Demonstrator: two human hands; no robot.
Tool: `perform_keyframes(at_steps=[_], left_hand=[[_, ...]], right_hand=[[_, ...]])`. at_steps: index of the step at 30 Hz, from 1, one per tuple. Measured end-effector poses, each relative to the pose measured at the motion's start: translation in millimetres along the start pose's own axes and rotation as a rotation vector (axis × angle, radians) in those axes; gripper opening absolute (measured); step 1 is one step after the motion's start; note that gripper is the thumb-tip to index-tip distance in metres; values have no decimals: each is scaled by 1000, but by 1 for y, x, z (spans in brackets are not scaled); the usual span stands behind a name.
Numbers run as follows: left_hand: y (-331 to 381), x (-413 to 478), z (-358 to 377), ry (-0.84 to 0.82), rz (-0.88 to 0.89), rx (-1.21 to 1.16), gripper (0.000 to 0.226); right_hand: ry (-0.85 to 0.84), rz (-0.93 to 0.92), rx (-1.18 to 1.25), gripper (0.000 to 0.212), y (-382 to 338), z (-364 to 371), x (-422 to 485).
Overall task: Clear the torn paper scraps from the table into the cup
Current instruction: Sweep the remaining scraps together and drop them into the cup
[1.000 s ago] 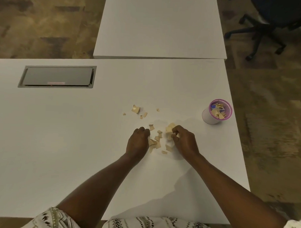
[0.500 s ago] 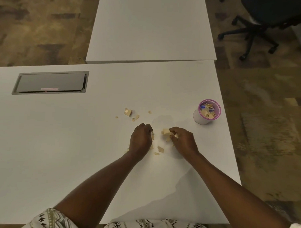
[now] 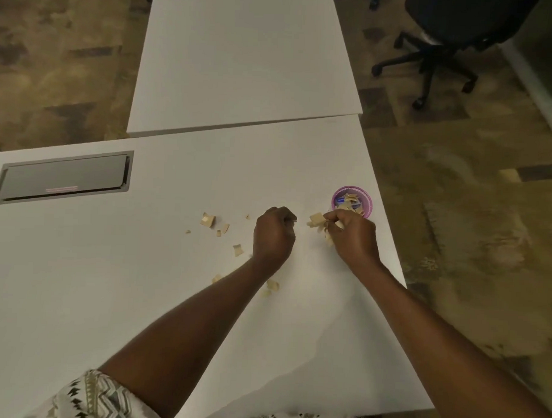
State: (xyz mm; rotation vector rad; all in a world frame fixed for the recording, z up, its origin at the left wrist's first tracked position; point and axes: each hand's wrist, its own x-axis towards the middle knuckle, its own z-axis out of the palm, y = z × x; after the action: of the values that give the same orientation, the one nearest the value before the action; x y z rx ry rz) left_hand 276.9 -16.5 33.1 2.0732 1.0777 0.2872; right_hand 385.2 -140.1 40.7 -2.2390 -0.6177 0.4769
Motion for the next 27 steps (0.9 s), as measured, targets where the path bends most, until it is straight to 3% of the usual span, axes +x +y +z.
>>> perform_keyframes(at_steps=[5, 13, 27], left_hand=[[50, 22, 19, -50, 48, -57, 26], [91, 49, 54, -131, -91, -122, 21], [98, 61, 59, -189, -128, -127, 24]], right_hand=[[97, 81, -52, 23, 12, -37, 39], [-58, -9, -319, 28, 21, -47, 77], [-120, 119, -39, 31, 12, -65, 92]])
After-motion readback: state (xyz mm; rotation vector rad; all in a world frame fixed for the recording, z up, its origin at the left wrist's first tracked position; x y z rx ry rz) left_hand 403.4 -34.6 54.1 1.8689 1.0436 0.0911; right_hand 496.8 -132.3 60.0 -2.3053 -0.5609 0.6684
